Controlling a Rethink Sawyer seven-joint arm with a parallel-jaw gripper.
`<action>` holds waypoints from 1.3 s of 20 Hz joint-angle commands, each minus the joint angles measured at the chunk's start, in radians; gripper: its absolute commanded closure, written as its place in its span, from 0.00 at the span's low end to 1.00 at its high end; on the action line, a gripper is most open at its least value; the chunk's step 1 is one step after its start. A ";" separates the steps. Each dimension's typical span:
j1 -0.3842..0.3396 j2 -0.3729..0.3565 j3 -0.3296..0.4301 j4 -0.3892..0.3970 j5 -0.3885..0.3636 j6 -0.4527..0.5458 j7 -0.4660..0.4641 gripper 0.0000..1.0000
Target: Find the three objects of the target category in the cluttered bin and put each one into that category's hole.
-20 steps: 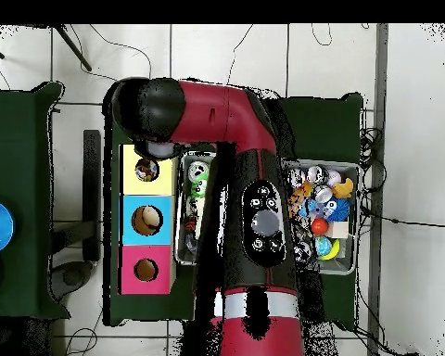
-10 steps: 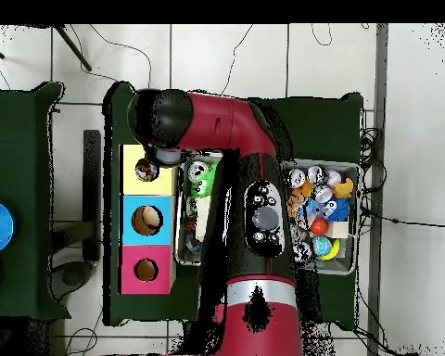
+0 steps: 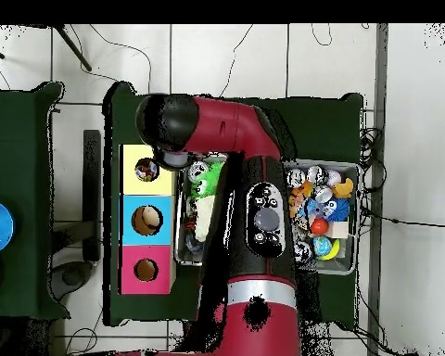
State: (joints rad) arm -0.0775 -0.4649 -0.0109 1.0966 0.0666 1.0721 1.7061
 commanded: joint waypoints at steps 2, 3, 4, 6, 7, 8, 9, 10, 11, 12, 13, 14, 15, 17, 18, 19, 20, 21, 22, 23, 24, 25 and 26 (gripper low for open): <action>0.029 -0.046 -0.030 0.137 -0.004 0.065 0.215 1.00; 0.037 -0.057 -0.038 0.145 -0.007 0.064 0.214 1.00; 0.046 -0.069 -0.047 0.153 -0.011 0.063 0.212 1.00; 0.068 -0.098 -0.062 0.164 -0.017 0.076 0.212 1.00; 0.079 -0.111 -0.070 0.169 -0.016 0.085 0.216 1.00; 0.091 -0.131 -0.076 0.189 -0.009 0.088 0.222 1.00; 0.102 -0.152 -0.081 0.208 -0.002 0.092 0.227 1.00; 0.111 -0.168 -0.085 0.228 0.004 0.090 0.231 1.00; 0.122 -0.177 -0.089 0.240 0.010 0.083 0.238 1.00; 0.132 -0.186 -0.094 0.253 0.014 0.076 0.245 1.00; 0.143 -0.195 -0.100 0.265 0.018 0.069 0.251 1.00; 0.150 -0.201 -0.103 0.274 0.022 0.065 0.256 1.00; 0.161 -0.208 -0.107 0.286 0.026 0.056 0.265 1.00; 0.178 -0.221 -0.111 0.310 0.038 0.039 0.274 1.00; 0.185 -0.227 -0.113 0.326 0.043 0.024 0.275 1.00; 0.196 -0.230 -0.115 0.338 0.048 0.011 0.280 1.00; 0.204 -0.232 -0.117 0.354 0.054 -0.010 0.284 1.00; 0.212 -0.234 -0.118 0.371 0.059 -0.031 0.287 1.00; 0.218 -0.239 -0.120 0.393 0.062 -0.053 0.286 1.00; 0.222 -0.240 -0.120 0.406 0.068 -0.065 0.287 1.00; 0.226 -0.240 -0.119 0.419 0.074 -0.078 0.288 1.00; 0.230 -0.238 -0.118 0.427 0.081 -0.083 0.290 1.00; 0.232 -0.232 -0.117 0.434 0.089 -0.089 0.288 1.00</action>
State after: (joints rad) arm 0.1568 -0.7117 -0.1353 1.3040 0.1180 1.0593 1.7080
